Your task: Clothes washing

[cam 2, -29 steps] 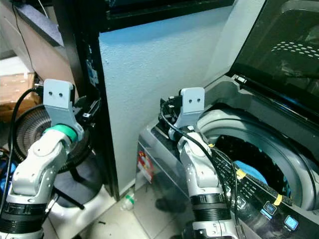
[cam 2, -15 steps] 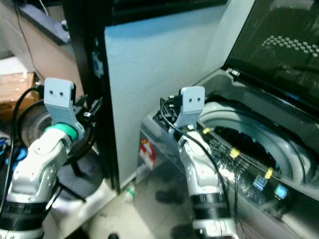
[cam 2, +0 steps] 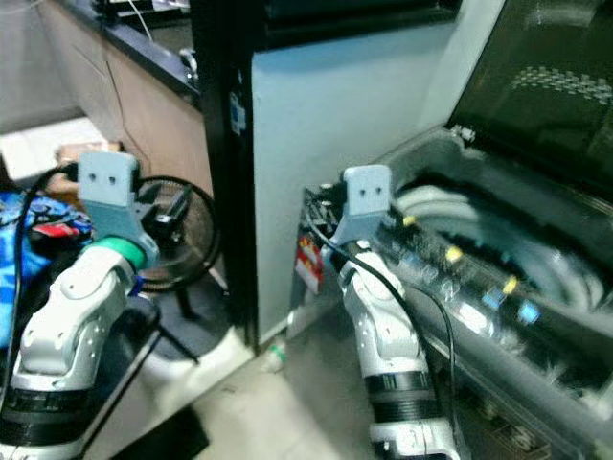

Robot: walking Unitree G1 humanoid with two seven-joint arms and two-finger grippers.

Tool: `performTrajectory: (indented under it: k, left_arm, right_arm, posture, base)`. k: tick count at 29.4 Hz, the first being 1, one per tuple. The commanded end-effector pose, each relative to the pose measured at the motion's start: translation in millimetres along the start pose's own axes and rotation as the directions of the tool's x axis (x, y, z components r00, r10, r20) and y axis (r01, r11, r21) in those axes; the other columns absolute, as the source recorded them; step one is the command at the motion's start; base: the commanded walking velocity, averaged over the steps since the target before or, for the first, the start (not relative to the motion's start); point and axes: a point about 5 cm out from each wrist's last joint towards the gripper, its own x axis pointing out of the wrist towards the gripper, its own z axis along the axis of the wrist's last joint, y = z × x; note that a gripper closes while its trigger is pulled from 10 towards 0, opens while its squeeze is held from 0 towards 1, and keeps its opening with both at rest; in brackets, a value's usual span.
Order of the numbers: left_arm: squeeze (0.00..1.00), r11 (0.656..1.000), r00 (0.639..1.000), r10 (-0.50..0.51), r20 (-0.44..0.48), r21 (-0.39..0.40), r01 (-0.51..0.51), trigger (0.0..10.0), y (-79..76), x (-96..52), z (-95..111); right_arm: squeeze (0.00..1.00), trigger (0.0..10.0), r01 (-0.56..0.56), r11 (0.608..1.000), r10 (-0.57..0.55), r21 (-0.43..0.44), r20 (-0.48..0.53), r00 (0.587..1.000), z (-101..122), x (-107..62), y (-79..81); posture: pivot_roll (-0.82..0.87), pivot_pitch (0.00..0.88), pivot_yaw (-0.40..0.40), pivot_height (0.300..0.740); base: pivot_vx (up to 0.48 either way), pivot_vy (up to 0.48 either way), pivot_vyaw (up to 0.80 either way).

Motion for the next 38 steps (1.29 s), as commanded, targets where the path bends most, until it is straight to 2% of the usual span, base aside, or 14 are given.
performTrajectory:
  k: [1,5,8,25,30,33,38]
  left_arm:
    - [0.0,1.0,1.0,-0.004,-0.014,-0.005,0.003,10.0,-1.1,-0.4,-3.5]
    - [0.0,1.0,1.0,0.002,-0.015,-0.007,-0.002,10.0,-0.1,-0.3,-3.4]
    - [0.0,1.0,1.0,0.004,-0.018,-0.006,-0.004,10.0,-0.5,-0.3,-4.0]
    - [0.0,0.999,0.999,0.025,-0.046,0.028,-0.024,10.0,-0.9,0.6,-10.9]
    - [0.0,0.999,0.996,0.053,-0.076,-0.003,-0.054,10.0,-2.4,2.7,-16.5]
    - [0.0,0.995,0.995,0.095,-0.037,0.013,-0.094,10.0,-2.9,4.5,-15.6]
    - [0.0,0.992,0.991,0.124,-0.048,-0.023,-0.125,10.0,-3.3,5.8,-21.7]
  right_arm:
    - [0.0,10.0,0.006,1.0,-0.006,-0.002,-0.012,1.0,-2.1,-1.4,-1.7]
    - [0.0,10.0,0.0,1.0,0.0,-0.001,-0.013,1.0,-2.4,-1.2,-0.1]
    - [0.0,10.0,0.01,0.995,-0.01,-0.096,-0.004,1.0,-0.7,0.2,2.3]
    - [0.0,10.0,-0.008,0.995,0.007,-0.101,-0.006,1.0,-2.6,-0.7,4.4]
    - [0.0,10.0,0.02,0.991,-0.019,-0.13,0.01,1.0,-0.5,-0.9,1.5]
    - [0.0,10.0,0.068,0.986,-0.067,-0.153,0.013,0.998,-0.9,-2.0,-4.2]
    - [0.0,10.0,0.118,0.984,-0.118,-0.136,0.011,0.993,-2.9,-6.6,-12.3]
  posture:
    - [0.12,0.01,0.027,0.74]
    - [0.12,0.017,0.026,0.74]
    - [0.12,0.017,0.026,0.74]
    - [0.11,0.019,0.022,0.74]
    - [0.09,0.025,0.034,0.74]
    - [0.09,0.025,0.043,0.74]
    - [0.09,0.026,0.059,0.74]
  base:
    - [0.0,0.0,0.0]
    - [0.0,0.0,0.0]
    - [0.0,0.0,0.27]
    - [0.0,0.0,0.8]
    - [0.0,0.0,0.8]
    - [0.0,0.0,0.8]
    - [0.0,0.0,0.8]
